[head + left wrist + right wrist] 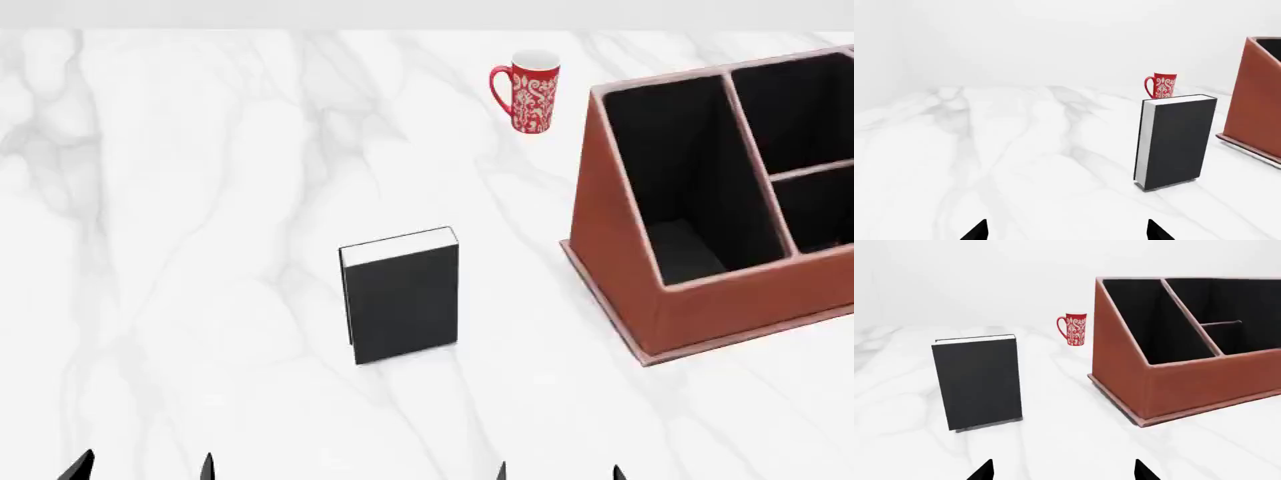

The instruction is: Pick up the book and place it in the left compartment of the caddy.

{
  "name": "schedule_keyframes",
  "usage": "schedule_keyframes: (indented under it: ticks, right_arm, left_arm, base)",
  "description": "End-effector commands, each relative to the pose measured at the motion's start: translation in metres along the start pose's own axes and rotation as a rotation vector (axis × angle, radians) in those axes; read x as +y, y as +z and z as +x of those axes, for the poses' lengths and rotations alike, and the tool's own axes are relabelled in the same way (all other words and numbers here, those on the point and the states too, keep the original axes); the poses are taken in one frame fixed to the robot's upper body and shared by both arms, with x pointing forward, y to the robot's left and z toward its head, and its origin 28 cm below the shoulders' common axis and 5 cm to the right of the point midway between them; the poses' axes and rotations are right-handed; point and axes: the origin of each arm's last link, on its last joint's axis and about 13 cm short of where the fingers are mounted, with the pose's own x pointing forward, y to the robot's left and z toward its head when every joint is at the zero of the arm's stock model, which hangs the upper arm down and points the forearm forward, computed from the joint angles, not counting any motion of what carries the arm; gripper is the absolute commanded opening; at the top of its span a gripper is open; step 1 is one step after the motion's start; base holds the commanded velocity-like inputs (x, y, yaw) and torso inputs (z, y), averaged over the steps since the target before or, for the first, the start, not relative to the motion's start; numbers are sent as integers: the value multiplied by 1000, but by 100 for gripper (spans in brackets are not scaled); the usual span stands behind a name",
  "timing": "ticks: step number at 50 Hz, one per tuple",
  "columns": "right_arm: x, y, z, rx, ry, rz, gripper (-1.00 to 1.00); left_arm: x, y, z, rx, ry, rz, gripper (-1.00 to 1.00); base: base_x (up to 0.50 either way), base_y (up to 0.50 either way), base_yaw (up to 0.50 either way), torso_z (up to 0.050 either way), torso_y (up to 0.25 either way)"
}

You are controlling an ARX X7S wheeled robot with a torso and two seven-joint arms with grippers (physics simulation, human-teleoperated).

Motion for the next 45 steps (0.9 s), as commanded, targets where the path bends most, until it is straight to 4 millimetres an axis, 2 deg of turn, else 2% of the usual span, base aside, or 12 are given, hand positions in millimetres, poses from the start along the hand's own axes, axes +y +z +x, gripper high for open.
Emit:
schedule_keyframes:
  ticks: [1, 5, 9, 17, 20, 22, 28, 40, 45]
  right_arm:
    - [0, 0, 0, 0, 0, 0, 100]
    - [0, 2, 0, -3, 0, 1, 100]
    - [0, 7, -1, 2, 1, 3, 100]
    - [0, 39, -9, -30, 12, -5, 100]
    - [0, 54, -14, -54, -13, -59, 100]
    - [0, 63, -18, -59, 3, -26, 100]
    - [4, 81, -29, -47, 35, -46, 100]
    - [1, 121, -55, -117, 62, -63, 100]
    - [-1, 132, -64, -138, 67, -58, 100]
  left_arm:
    - [0, 0, 0, 0, 0, 0, 100]
    - [0, 2, -1, 0, -2, 0, 100]
    - [1, 13, -3, -13, -8, 1, 100]
    - [8, 46, -10, -36, -28, 5, 100]
    - [12, 61, -13, -42, -25, 4, 100]
    - [15, 70, -16, -56, -13, 12, 100]
    - [20, 90, -25, -73, 6, 37, 100]
    - [25, 116, -46, -110, 23, 56, 100]
    - [26, 119, -49, -116, 16, 62, 100]
  base:
    - [0, 0, 0, 0, 0]
    - [0, 0, 0, 0, 0]
    - [0, 0, 0, 0, 0]
    - [0, 0, 0, 0, 0]
    - [0, 0, 0, 0, 0]
    - [0, 0, 0, 0, 0]
    - [0, 0, 0, 0, 0]
    - [0, 0, 0, 0, 0]
    - [0, 0, 0, 0, 0]
